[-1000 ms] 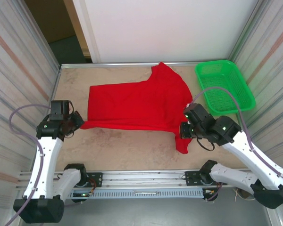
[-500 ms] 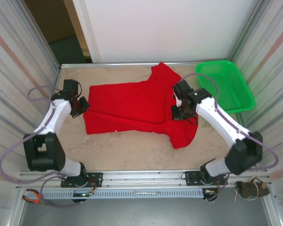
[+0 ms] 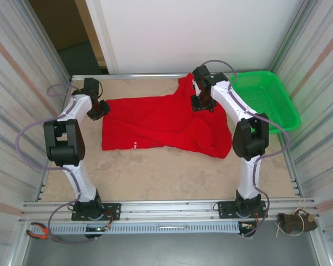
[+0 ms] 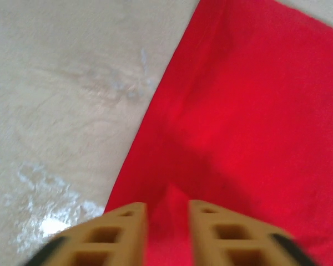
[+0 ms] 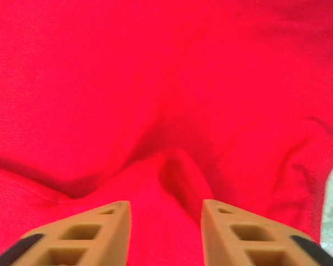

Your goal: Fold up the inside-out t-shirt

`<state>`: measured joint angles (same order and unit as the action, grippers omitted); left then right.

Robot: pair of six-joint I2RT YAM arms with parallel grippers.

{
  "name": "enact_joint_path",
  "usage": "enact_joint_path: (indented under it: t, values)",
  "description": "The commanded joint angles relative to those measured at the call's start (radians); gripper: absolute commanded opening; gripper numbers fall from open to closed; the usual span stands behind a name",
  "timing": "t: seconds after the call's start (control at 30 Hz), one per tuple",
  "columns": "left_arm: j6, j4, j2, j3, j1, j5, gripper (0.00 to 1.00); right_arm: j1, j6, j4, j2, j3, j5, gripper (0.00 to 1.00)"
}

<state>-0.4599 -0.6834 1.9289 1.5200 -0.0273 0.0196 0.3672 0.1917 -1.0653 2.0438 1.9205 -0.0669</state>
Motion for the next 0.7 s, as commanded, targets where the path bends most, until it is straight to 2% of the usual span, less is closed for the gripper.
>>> enact_joint_path:
  t: [0.0, 0.17, 0.33, 0.5, 0.67]
  values:
    - [0.017, -0.052, -0.006, 0.044, -0.011, -0.02, 0.44, -0.011, 0.094, 0.007, -0.116, -0.107, -0.095, 0.47]
    - [-0.011, -0.031, -0.172, -0.117, -0.015, -0.046, 0.52, -0.008, 0.221, 0.141, -0.422, -0.512, -0.006, 0.5]
    - [-0.112, 0.058, -0.381, -0.403, -0.011, -0.192, 0.54, 0.013, 0.31, 0.235, -0.624, -0.801, 0.079, 0.54]
    - [-0.186, 0.148, -0.458, -0.582, 0.027, -0.253, 0.55, 0.082, 0.334, 0.271, -0.638, -0.879, 0.075, 0.58]
    - [-0.19, 0.156, -0.416, -0.595, 0.057, -0.237, 0.55, 0.113, 0.334, 0.313, -0.546, -0.876, 0.039, 0.58]
